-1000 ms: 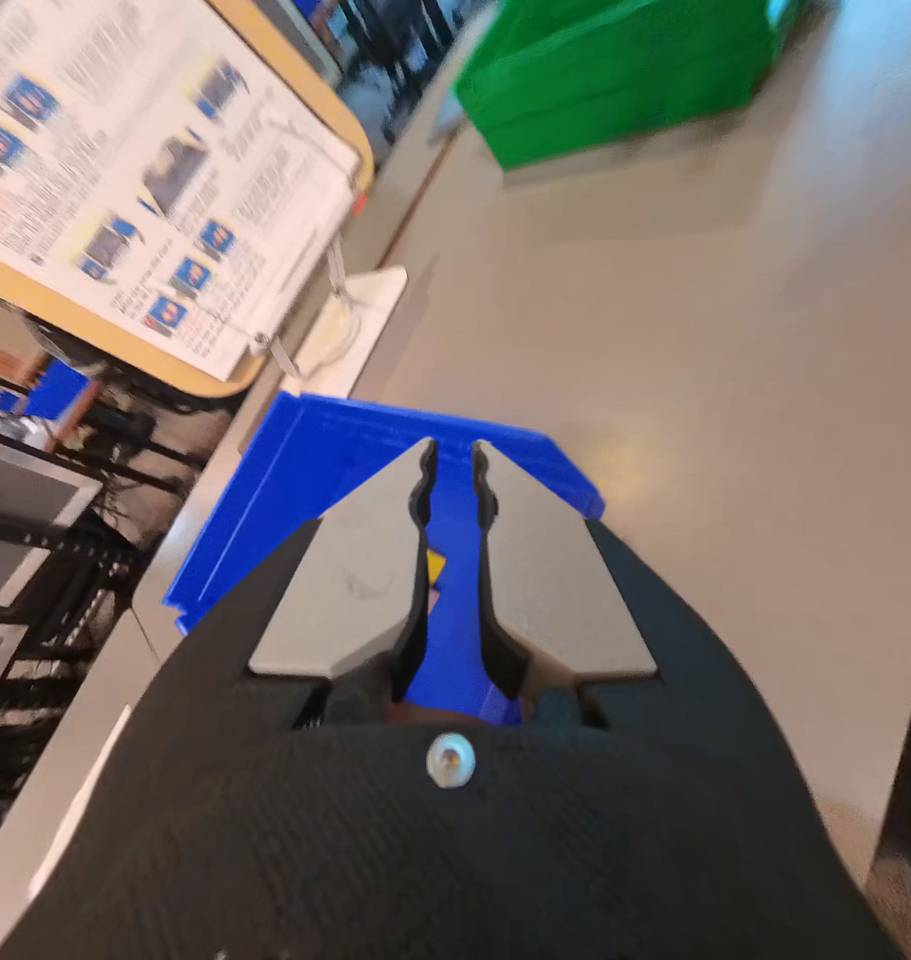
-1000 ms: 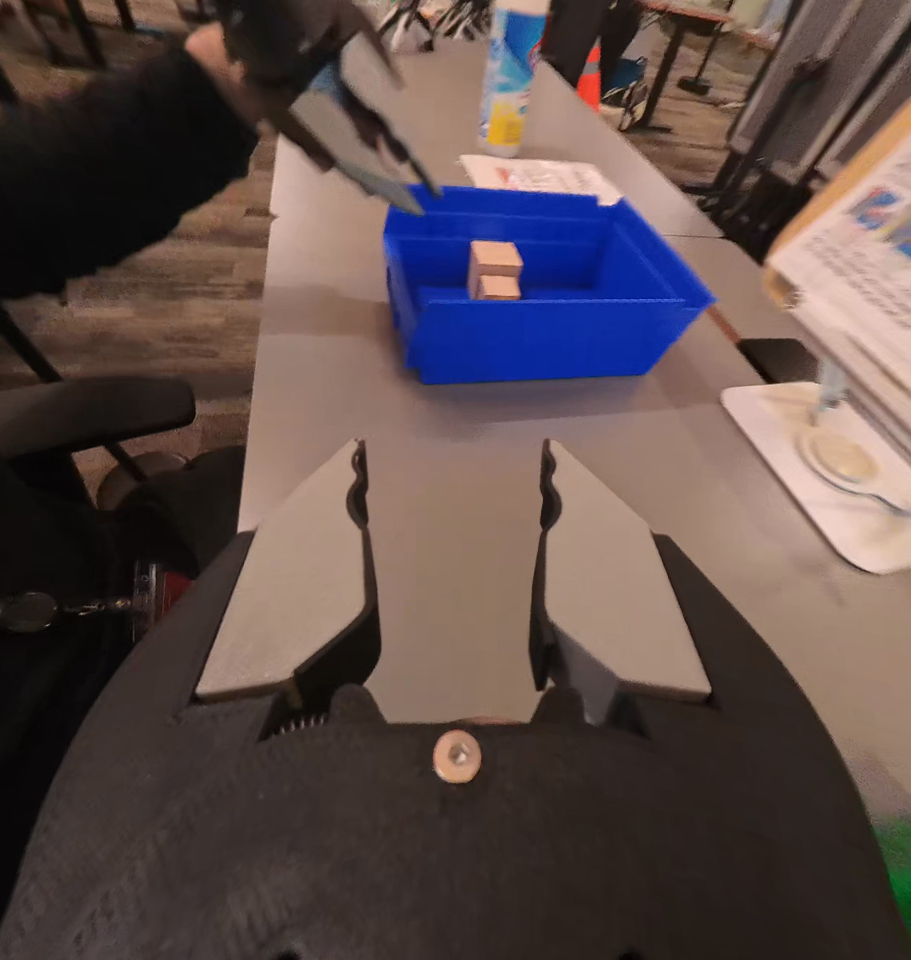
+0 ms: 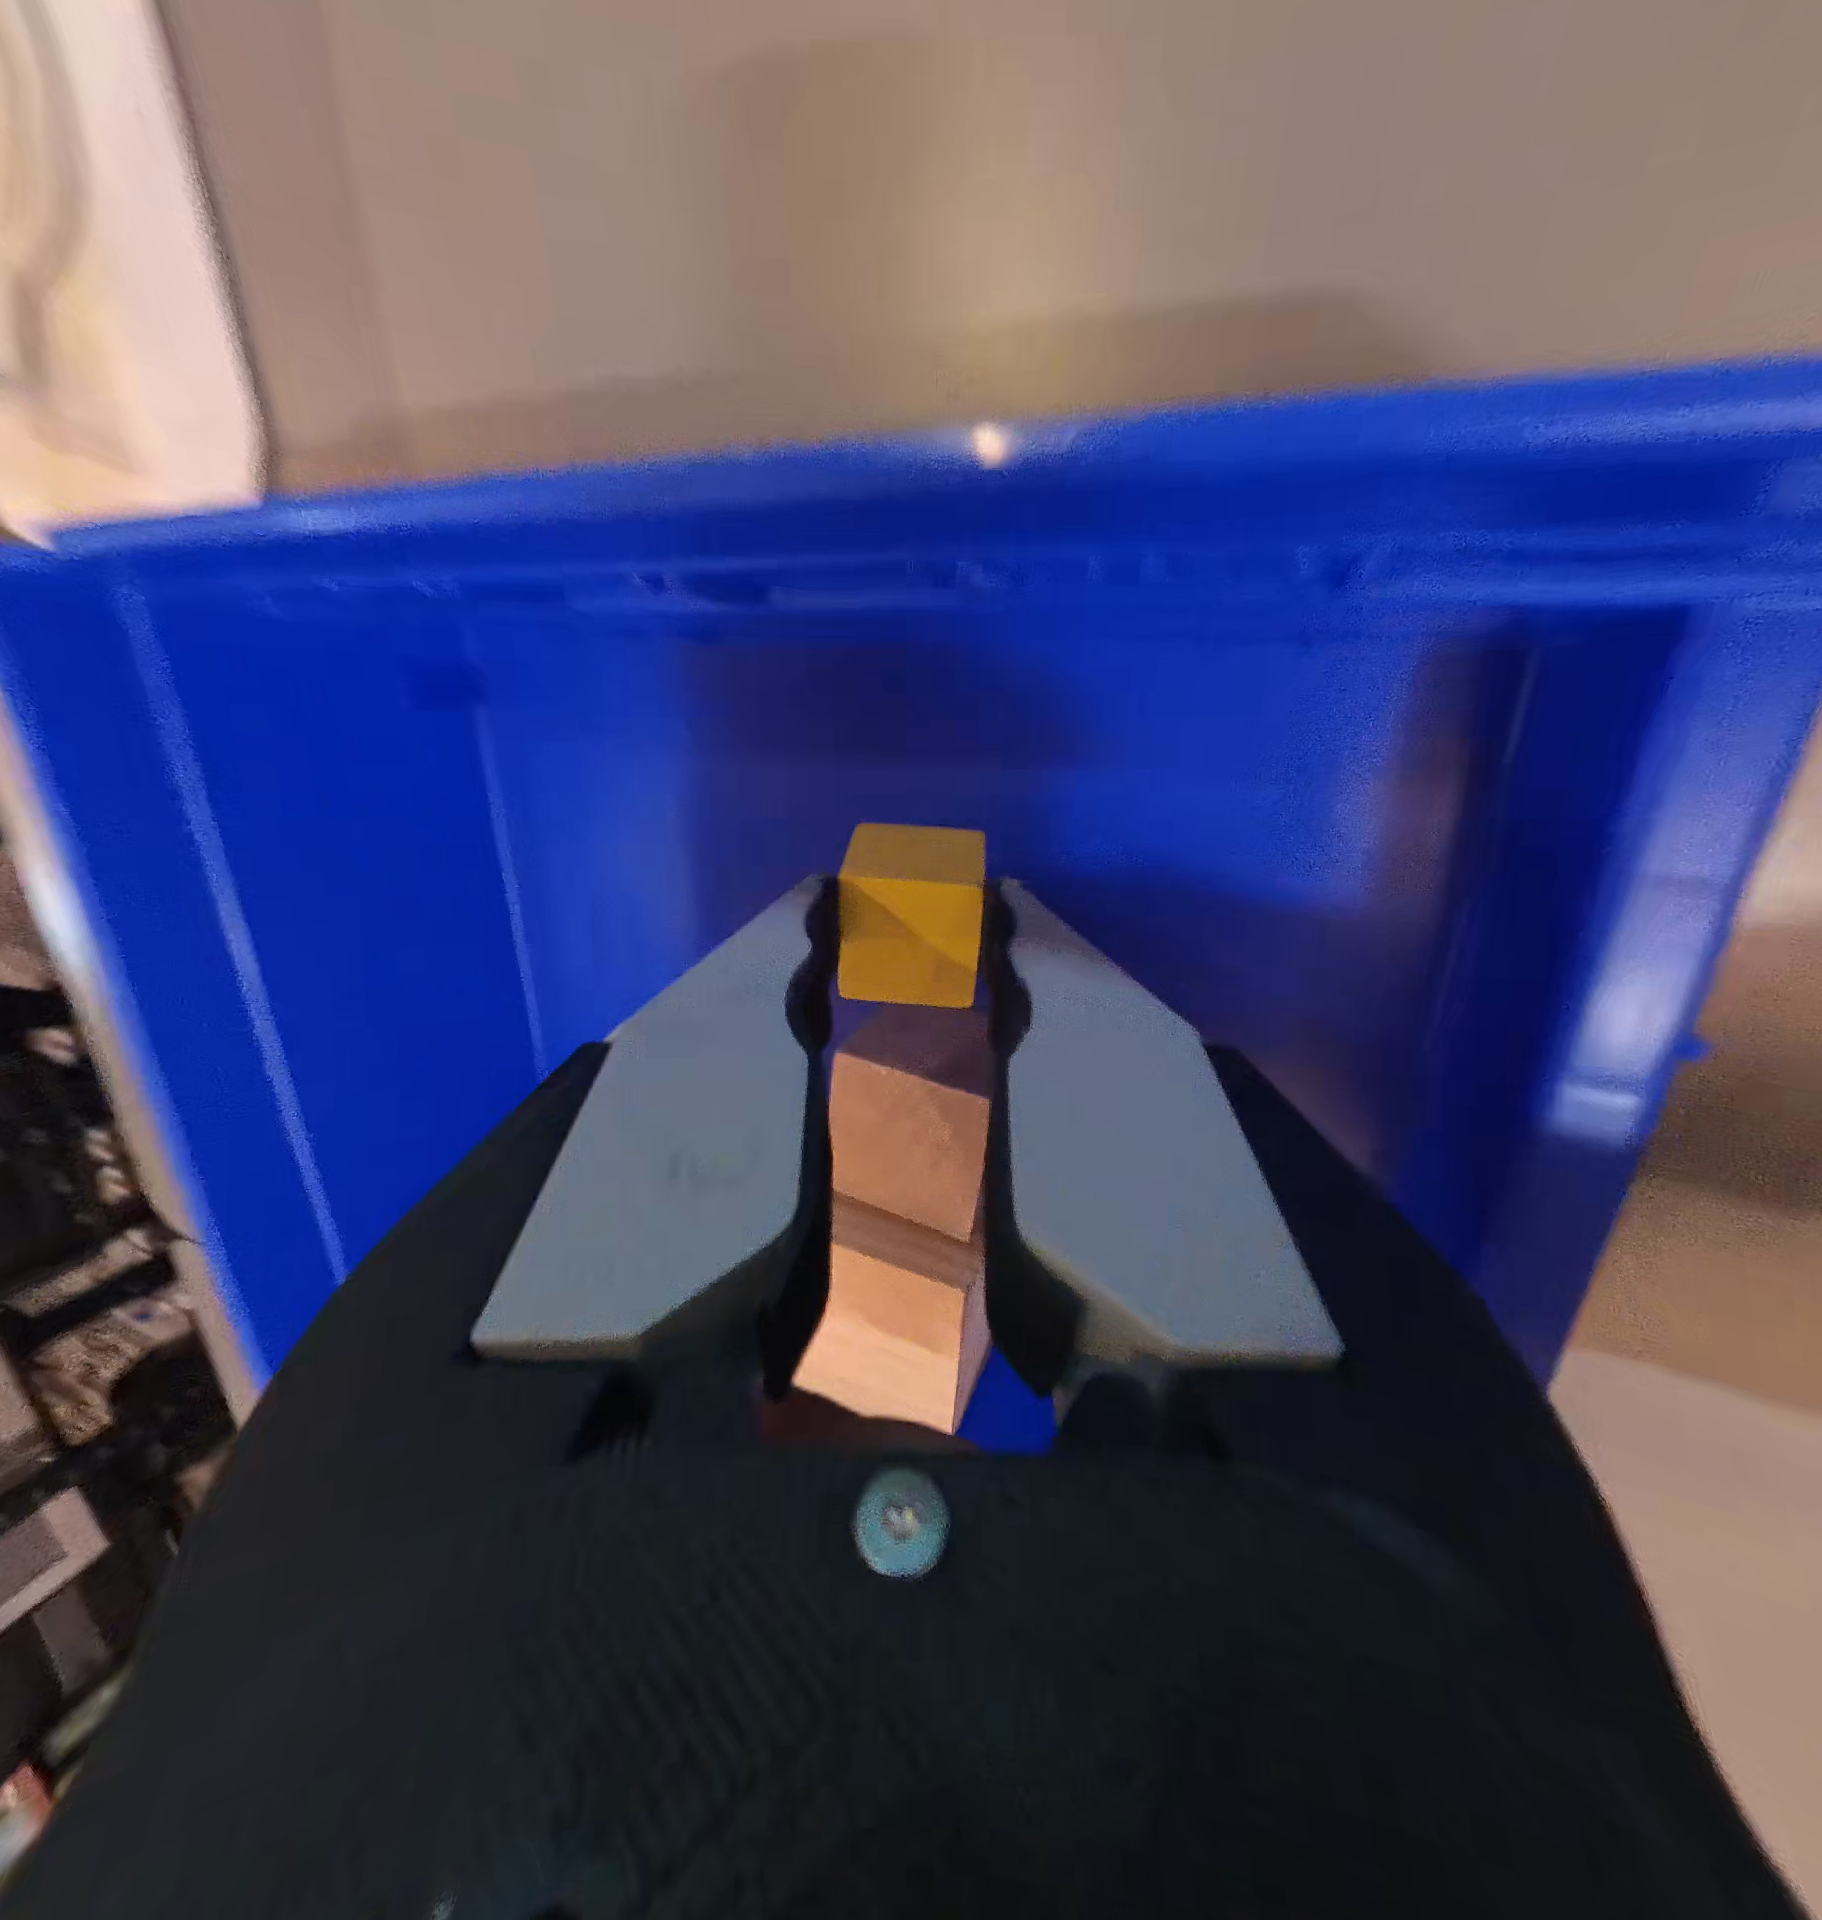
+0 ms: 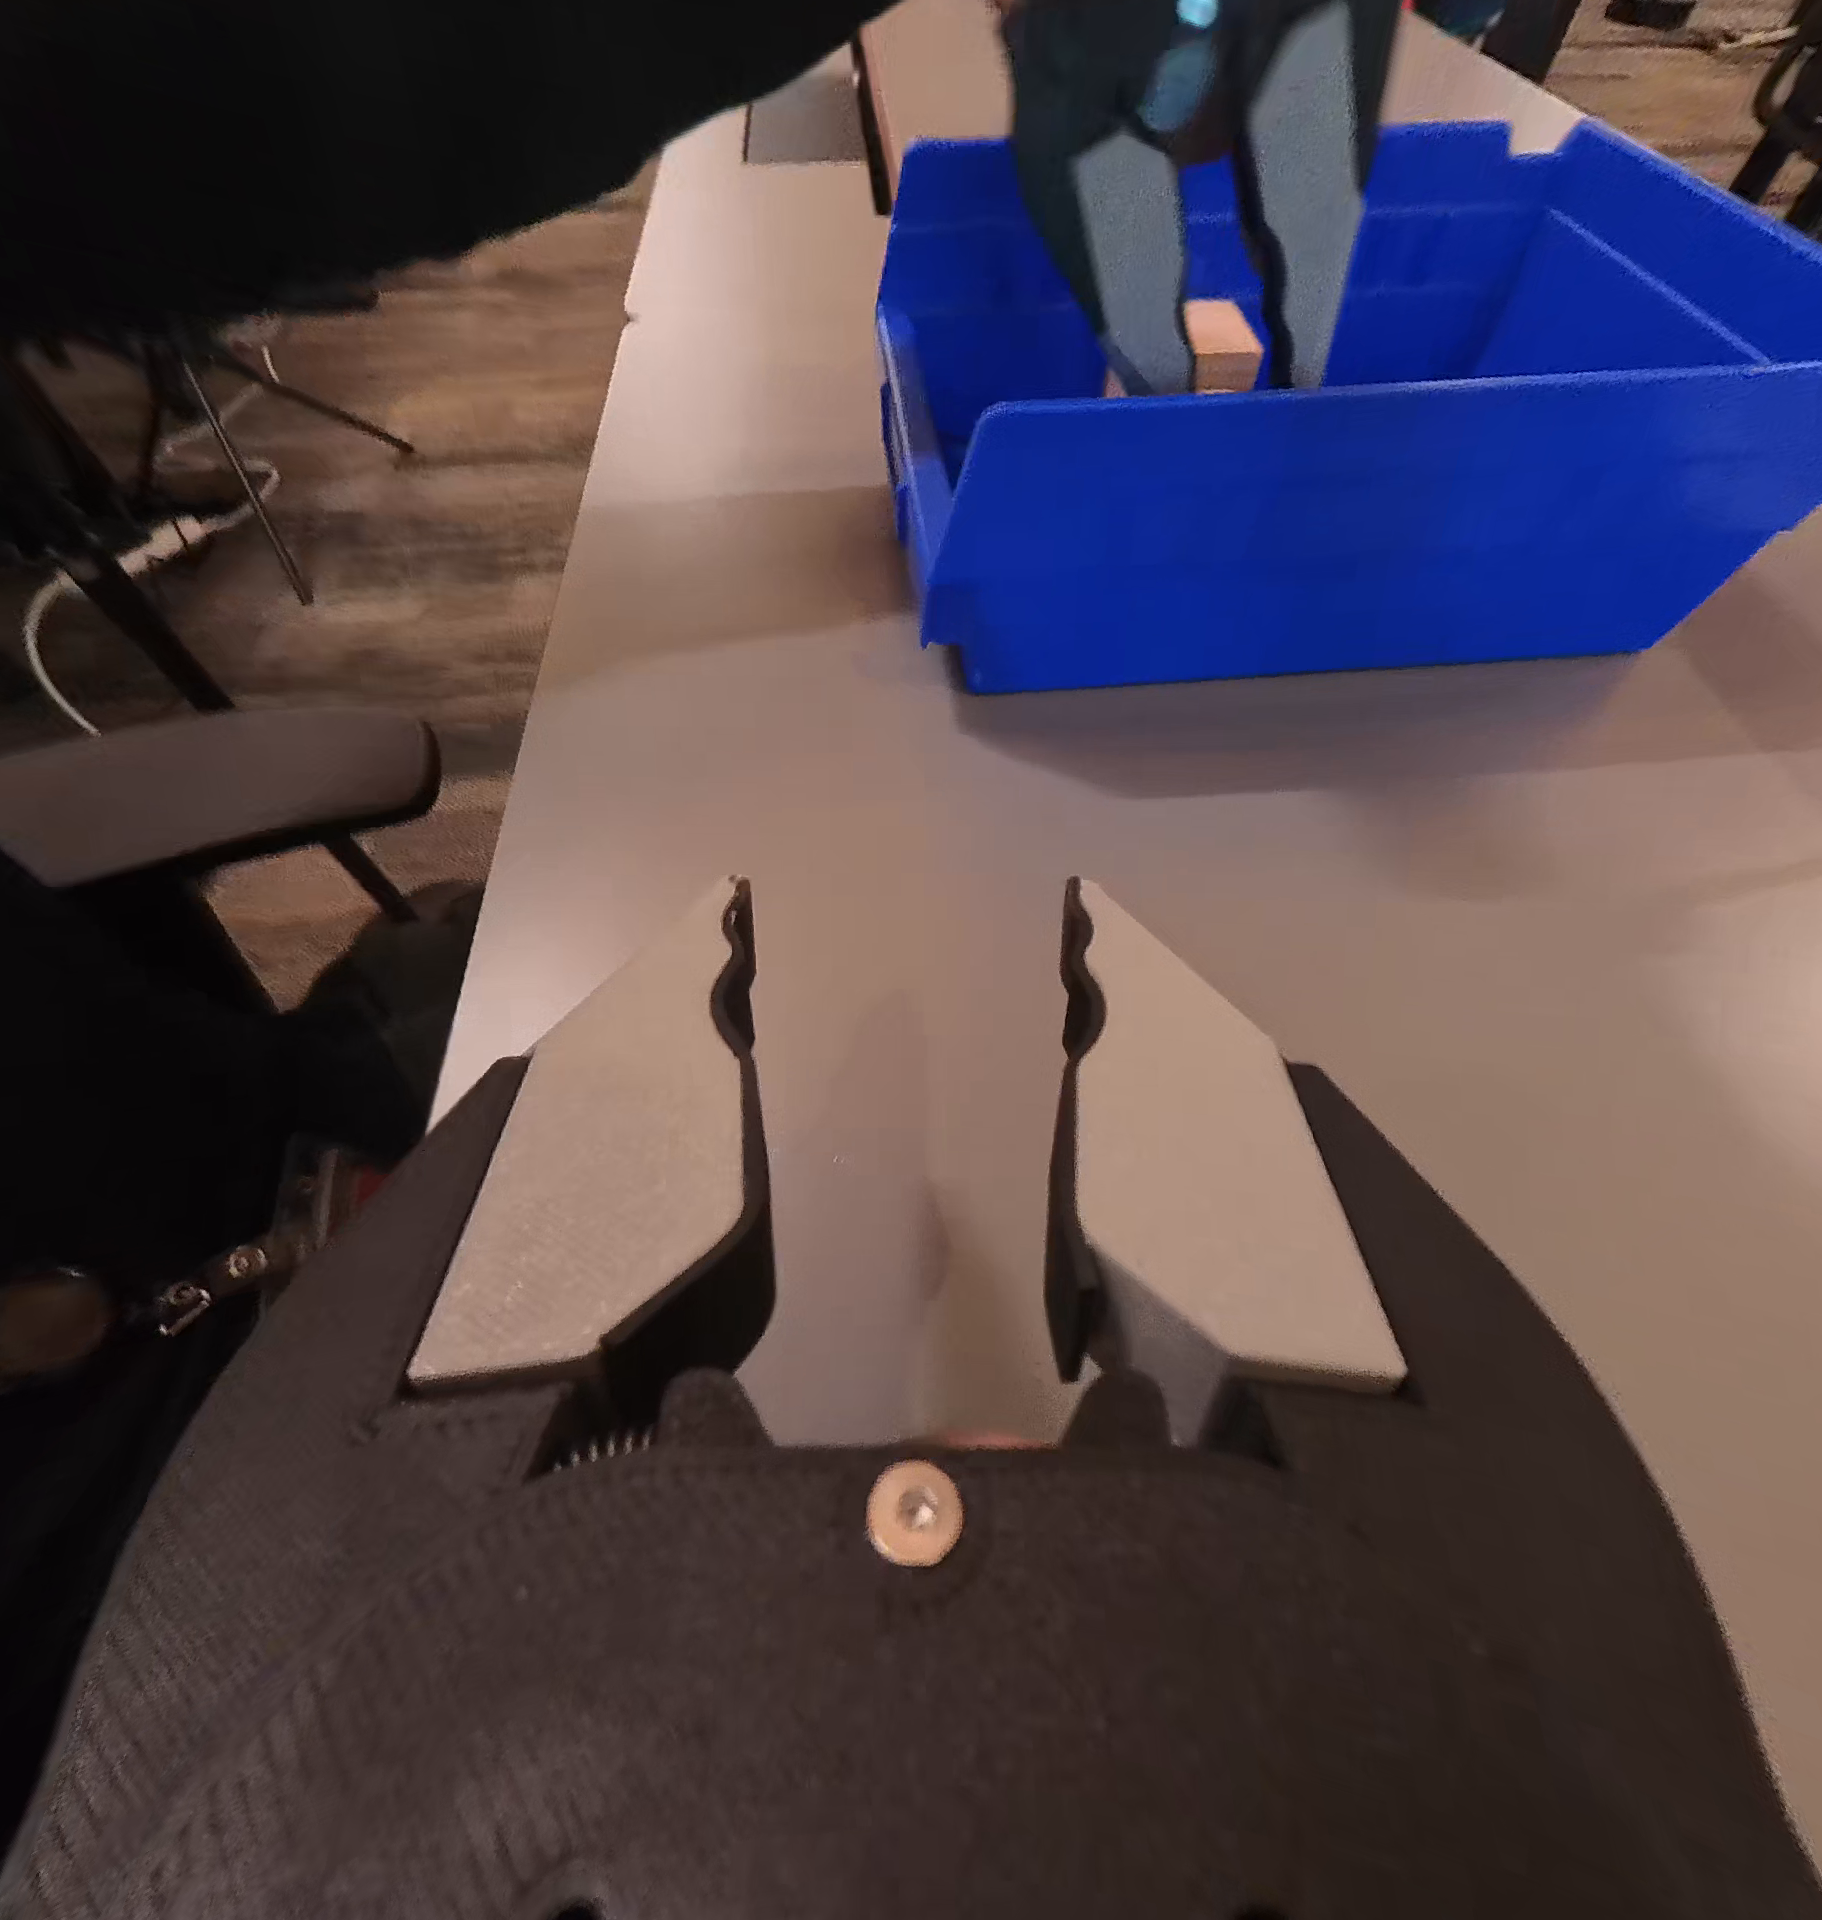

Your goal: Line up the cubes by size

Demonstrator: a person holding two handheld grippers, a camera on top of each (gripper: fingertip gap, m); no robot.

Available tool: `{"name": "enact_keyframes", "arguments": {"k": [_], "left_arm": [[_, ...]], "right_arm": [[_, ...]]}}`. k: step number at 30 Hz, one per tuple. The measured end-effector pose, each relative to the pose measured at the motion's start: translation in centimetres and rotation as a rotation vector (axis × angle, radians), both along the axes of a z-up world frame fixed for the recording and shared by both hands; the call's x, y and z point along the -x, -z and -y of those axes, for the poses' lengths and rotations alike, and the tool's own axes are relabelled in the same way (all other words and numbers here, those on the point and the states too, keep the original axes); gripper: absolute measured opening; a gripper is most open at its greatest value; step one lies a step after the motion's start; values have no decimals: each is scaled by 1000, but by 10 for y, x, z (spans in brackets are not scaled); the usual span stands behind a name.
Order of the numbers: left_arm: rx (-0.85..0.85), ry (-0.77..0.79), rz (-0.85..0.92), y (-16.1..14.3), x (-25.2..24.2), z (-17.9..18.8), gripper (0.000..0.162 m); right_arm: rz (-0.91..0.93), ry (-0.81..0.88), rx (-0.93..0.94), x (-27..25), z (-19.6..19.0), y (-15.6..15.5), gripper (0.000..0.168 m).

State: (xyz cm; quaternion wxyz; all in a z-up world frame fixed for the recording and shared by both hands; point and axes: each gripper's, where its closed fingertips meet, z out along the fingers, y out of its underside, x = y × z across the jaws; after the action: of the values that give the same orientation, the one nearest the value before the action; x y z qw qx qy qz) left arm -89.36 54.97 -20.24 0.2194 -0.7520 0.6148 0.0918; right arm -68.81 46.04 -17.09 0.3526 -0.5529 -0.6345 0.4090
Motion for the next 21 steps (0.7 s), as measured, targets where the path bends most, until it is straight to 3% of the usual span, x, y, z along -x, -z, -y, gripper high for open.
{"name": "enact_keyframes", "arguments": {"k": [8,17,21], "left_arm": [[-441,265,262,-94,-101,56,25],[-608,555,464,-128,-220,125,25],[-643,584,501,-131,-238,131,25]], "right_arm": [[-228,-117,328,-5,10,-52,58],[-411,-299,591,-6,30,-90,54],[-441,-433,661,-17,46,-101,28]]}}
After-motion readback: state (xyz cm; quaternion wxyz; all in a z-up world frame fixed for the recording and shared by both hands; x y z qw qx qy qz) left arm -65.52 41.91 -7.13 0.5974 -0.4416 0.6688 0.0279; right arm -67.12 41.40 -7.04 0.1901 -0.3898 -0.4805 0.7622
